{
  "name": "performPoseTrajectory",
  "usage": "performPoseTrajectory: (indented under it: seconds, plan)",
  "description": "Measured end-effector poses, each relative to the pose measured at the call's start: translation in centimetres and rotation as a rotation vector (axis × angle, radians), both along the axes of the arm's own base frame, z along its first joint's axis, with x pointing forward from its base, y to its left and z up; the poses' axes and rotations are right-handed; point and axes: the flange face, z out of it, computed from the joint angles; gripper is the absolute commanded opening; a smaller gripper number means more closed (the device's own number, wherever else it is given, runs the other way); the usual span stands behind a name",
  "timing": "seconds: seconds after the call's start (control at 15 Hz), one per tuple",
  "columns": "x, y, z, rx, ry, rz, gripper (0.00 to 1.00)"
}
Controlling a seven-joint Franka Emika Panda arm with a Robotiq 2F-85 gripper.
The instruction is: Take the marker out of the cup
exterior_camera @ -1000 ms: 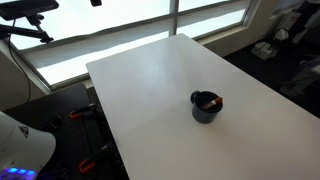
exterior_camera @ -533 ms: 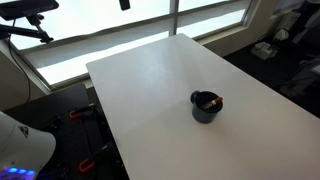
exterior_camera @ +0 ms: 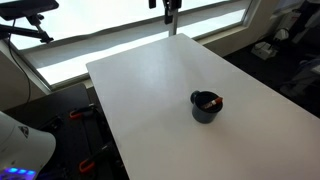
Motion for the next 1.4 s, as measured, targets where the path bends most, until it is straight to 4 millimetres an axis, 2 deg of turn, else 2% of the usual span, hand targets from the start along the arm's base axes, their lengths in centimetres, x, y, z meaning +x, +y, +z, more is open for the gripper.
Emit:
performPoseTrajectory:
  seconds: [0.33, 0.67, 0.87, 1.0, 1.4]
  plan:
    - [4.9, -2.0, -2.4, -0.016, 0.034, -0.054, 1.00]
    - [8.5, -6.2, -5.6, -0.081, 0.055, -0.157, 1.00]
    - [9.6, -9.5, -7.6, -0.112, 0.071, -0.203, 1.00]
    - [9.9, -10.7, -8.7, -0.130, 0.087, -0.235, 1.00]
    - [10.1, -10.9, -11.1, -0.159, 0.132, -0.296, 1.00]
